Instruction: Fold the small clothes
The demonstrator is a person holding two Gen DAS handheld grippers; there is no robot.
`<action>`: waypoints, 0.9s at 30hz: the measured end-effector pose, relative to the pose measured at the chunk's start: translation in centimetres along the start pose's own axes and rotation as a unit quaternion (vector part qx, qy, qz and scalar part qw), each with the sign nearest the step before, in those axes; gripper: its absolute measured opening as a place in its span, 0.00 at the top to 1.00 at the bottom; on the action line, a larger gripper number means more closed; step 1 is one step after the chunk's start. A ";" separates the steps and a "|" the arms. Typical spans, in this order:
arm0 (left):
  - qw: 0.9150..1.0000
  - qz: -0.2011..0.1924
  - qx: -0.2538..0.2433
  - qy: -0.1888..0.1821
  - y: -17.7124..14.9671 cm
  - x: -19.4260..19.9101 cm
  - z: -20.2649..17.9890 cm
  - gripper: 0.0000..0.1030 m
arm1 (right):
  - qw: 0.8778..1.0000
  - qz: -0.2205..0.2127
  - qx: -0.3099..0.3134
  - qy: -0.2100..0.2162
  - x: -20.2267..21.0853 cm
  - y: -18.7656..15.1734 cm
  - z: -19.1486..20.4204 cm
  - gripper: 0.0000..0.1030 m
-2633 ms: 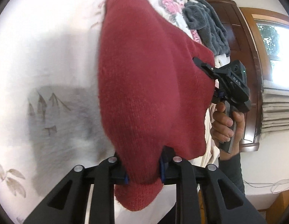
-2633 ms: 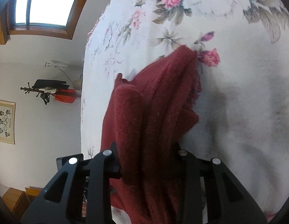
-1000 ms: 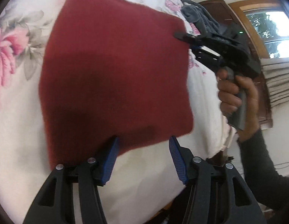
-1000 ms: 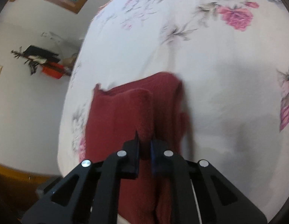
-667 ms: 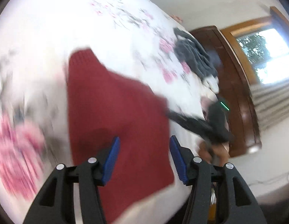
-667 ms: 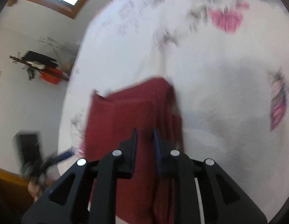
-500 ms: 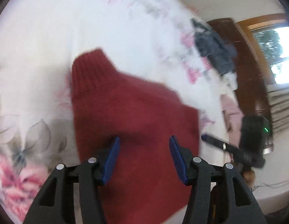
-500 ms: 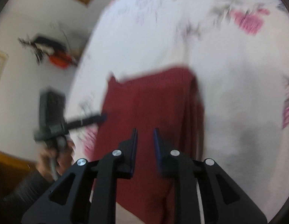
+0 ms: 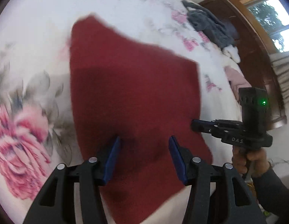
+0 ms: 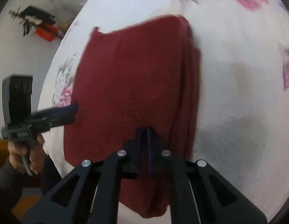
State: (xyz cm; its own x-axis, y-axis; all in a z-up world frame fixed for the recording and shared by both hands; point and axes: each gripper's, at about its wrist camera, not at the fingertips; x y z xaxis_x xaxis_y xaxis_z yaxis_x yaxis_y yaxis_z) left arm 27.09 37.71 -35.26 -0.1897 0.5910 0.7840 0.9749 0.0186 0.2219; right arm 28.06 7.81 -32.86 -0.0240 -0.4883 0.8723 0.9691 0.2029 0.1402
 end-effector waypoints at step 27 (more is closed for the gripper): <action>0.937 -0.152 -0.058 0.309 -18.9 15.4 -12.0 0.12 | 0.963 -0.126 0.054 -0.234 10.7 -15.9 11.2 0.09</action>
State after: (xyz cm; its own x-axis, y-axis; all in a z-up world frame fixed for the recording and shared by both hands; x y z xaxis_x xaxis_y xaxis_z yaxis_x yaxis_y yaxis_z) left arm 4.38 36.79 -20.45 -0.5234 -0.0073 0.8520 0.8520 0.0010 0.5235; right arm 9.67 8.92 -20.50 -0.3873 -0.1032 0.9162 0.8876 0.2269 0.4008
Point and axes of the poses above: each gripper's, at about its wrist camera, not at the fingertips, and x roughly against the way its jaws point, z to its left, y to its top, and after that the axes turned 1 degree about -x, right-handed
